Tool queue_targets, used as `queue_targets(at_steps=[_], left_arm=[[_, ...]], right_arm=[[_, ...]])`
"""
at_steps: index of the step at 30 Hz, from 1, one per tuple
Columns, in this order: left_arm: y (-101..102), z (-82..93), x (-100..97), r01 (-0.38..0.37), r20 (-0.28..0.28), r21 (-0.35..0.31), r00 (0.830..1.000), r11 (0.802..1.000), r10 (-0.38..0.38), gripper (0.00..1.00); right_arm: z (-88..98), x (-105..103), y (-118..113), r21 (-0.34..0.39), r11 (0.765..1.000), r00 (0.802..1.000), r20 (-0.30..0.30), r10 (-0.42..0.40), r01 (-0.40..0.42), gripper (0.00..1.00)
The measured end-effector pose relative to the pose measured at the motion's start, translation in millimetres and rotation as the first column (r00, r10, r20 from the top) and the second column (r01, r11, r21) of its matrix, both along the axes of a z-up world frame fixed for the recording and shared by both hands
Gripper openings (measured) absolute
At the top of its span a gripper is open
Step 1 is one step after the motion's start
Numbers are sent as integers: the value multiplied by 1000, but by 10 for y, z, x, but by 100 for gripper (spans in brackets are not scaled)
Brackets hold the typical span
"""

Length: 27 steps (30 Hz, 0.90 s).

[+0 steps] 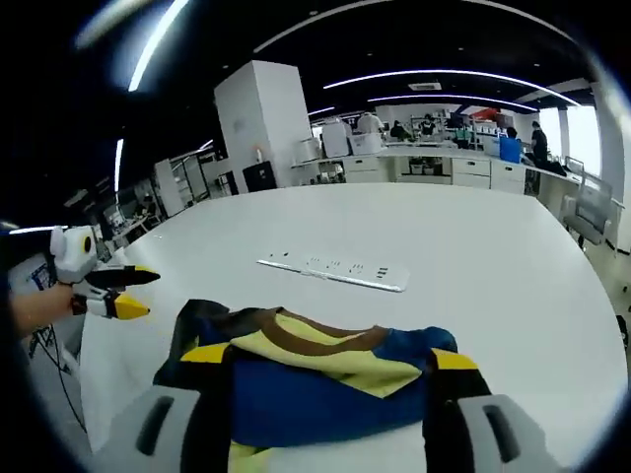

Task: Fold the garment on the visible template until the final outline fits inside the template.

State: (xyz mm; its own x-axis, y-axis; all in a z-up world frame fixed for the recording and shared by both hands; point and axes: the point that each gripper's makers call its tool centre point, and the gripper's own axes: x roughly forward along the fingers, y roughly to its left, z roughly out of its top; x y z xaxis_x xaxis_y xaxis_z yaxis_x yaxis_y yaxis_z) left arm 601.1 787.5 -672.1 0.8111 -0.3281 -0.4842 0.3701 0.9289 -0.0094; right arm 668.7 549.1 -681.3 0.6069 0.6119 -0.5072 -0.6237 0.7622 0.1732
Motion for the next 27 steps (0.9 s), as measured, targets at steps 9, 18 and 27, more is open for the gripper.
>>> queue_targets(at_steps=[9,18,27], left_arm=[[-423,12,-299,116,9,9,993,993,-116,58],[-780,22,-512,146,32,-37,989,989,-145,55],[-968,-281,-842,138,-31,-77,990,987,-141,49]], right_arm=[[-37,-417,194,-40,992,993,16,119,-118,75],[-149,-708,338,-41,980,981,9,195,-195,63],[-275,-787,393,-30,980,981,17,195,-194,46]])
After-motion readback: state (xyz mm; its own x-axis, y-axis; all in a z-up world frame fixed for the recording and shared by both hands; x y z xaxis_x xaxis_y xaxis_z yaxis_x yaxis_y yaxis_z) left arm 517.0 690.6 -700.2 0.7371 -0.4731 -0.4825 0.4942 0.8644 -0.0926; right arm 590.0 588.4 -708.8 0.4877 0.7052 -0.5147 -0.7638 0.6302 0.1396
